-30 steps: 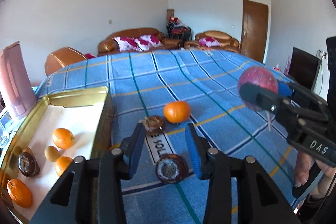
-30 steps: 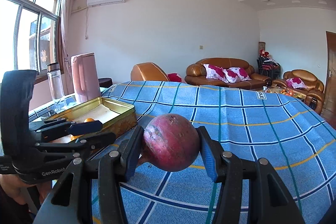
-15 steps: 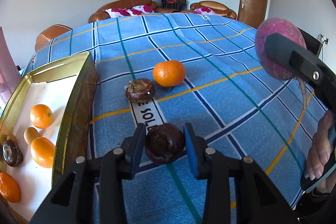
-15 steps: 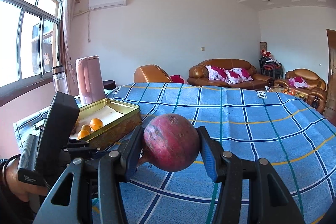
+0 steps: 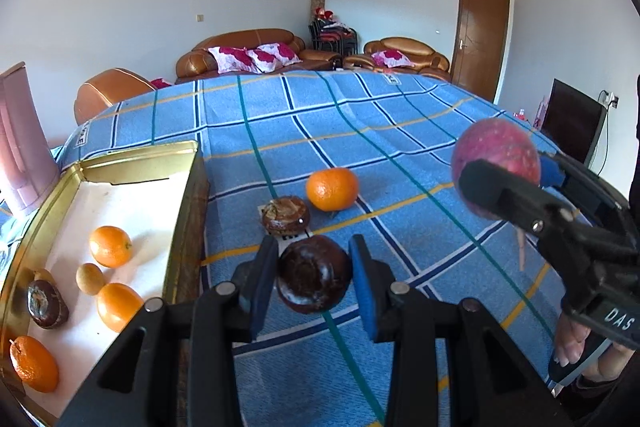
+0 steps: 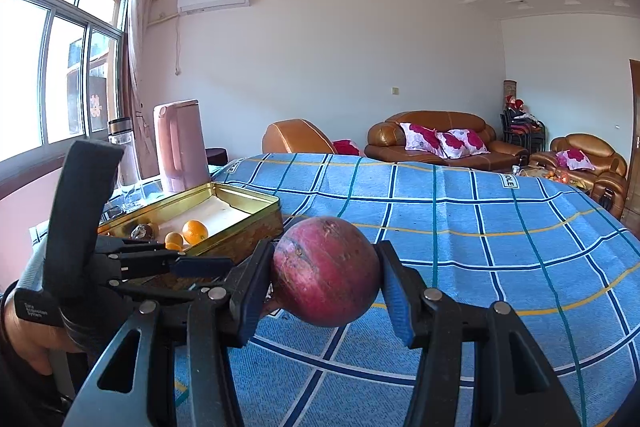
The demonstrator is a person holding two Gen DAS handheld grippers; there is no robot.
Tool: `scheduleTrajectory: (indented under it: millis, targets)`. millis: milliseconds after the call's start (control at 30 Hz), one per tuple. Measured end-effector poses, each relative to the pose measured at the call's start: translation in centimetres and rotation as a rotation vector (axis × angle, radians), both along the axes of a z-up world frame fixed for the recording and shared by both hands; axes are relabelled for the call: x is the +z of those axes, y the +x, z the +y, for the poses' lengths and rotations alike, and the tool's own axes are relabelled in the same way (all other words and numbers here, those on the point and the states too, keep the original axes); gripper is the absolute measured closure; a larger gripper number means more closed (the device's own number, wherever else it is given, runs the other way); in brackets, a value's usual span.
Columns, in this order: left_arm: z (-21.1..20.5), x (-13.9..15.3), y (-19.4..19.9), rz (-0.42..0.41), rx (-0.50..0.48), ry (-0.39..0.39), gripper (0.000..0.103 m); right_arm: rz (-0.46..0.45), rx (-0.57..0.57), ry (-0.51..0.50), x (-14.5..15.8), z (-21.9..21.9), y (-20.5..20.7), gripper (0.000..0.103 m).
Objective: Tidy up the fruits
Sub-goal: 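Carry the dark brown fruit in left tool and red fruit in right tool over the tray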
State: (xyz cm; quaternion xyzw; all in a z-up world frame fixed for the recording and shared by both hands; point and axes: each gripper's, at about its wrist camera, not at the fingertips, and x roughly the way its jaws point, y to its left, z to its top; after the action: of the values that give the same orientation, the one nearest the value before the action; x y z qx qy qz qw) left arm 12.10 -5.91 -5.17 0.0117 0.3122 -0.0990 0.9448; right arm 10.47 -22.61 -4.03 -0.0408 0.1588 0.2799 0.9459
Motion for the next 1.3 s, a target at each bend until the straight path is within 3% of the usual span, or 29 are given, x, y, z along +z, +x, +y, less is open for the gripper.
scheduleTrajectory:
  millis: [400, 700, 1300]
  targets:
    - [3.6, 3.4, -2.2, -0.188, 0.132, 0.033, 0.065, -0.039, 0.067, -0.007, 1.4, 3.1, -0.8, 0.049]
    - [6.7, 3.4, -2.5, -0.203, 0.198, 0.034, 0.065, -0.031, 0.136, -0.036, 1.7, 6.7, -0.9, 0.049]
    - [13.2, 1.2, -3.0, -0.142, 0.323, 0.003, 0.065, 0.036, 0.301, -0.115, 0.3, 15.3, -0.6, 0.049]
